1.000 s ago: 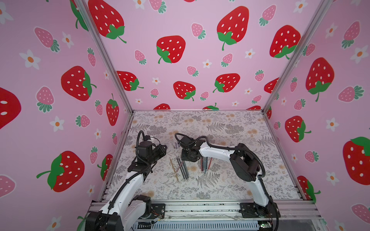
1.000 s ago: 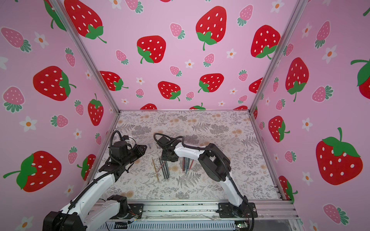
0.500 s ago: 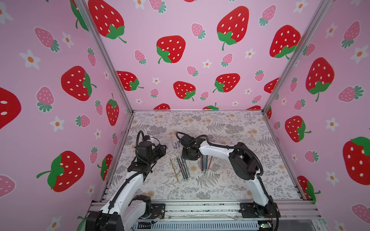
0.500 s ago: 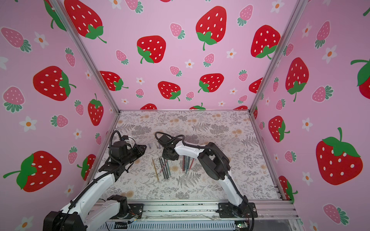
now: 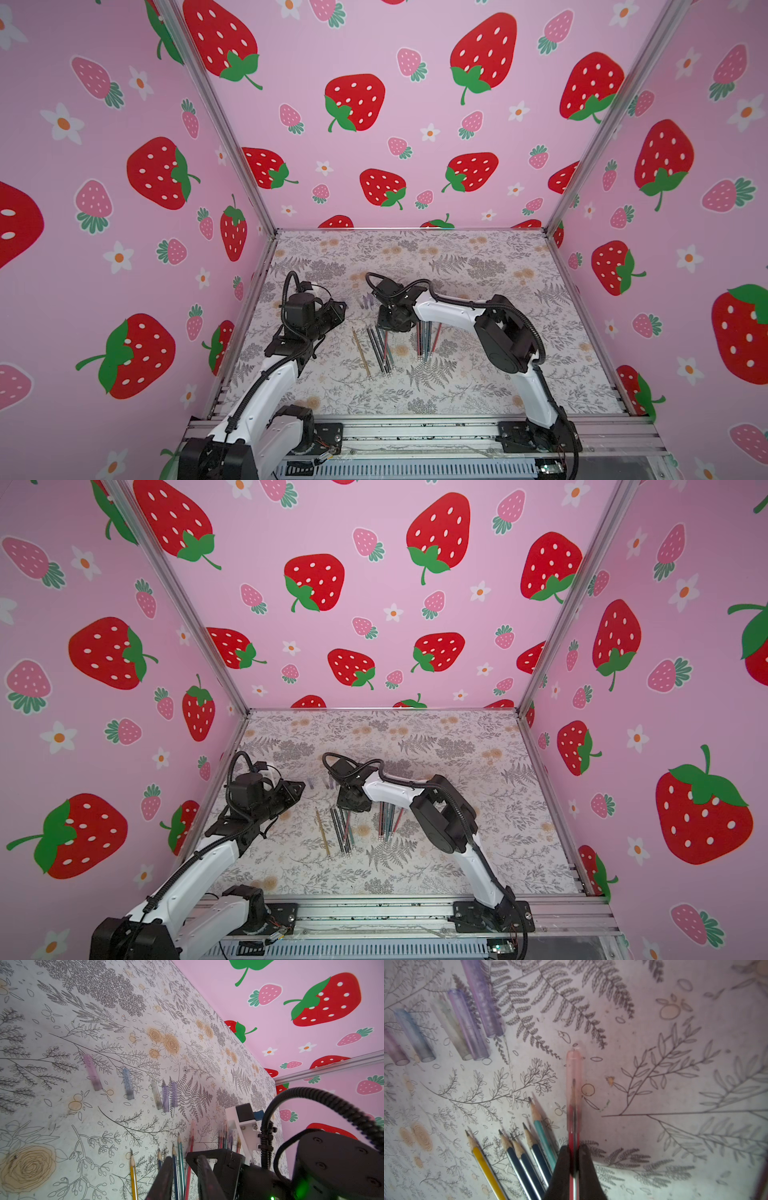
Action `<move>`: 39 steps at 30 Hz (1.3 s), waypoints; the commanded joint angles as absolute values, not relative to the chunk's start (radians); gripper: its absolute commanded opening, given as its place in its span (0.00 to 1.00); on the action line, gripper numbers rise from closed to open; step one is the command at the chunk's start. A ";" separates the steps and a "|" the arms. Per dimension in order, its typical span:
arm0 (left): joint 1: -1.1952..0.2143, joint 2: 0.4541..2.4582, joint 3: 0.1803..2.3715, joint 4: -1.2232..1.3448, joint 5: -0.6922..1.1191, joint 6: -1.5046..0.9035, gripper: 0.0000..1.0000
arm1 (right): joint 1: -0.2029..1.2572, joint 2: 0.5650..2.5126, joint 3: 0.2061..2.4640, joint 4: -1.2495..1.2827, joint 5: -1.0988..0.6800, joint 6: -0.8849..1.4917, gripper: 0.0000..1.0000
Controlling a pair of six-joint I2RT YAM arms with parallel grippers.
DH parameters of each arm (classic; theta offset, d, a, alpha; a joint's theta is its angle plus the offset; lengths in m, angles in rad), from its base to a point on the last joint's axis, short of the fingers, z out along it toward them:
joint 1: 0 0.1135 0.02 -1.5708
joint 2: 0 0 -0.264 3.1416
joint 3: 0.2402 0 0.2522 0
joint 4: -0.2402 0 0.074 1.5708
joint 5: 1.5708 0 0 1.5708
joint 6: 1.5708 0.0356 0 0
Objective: Remove the protective cover of the pencils
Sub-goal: Pick up the pencil from the center of the board, then remove the protective sleeve from the pencil.
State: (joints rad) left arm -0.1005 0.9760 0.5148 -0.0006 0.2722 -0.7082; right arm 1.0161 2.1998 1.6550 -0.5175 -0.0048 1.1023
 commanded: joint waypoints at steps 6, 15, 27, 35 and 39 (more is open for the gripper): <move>-0.094 0.990 0.516 0.047 0.348 -0.720 0.25 | 1.012 2.132 1.612 -0.459 -0.002 1.014 0.01; -0.095 1.026 0.506 0.146 0.477 -0.757 0.41 | 1.017 1.906 1.357 -0.284 0.044 0.855 0.00; -0.231 1.149 0.531 0.271 0.486 -0.799 0.56 | 1.028 1.756 1.212 -0.167 0.002 0.683 0.00; -0.316 1.202 0.563 0.285 0.421 -0.802 0.58 | 1.041 1.744 1.203 -0.131 -0.030 0.657 0.00; -0.333 1.238 0.575 0.303 0.419 -0.802 0.56 | 1.055 1.740 1.208 -0.126 -0.036 0.648 0.00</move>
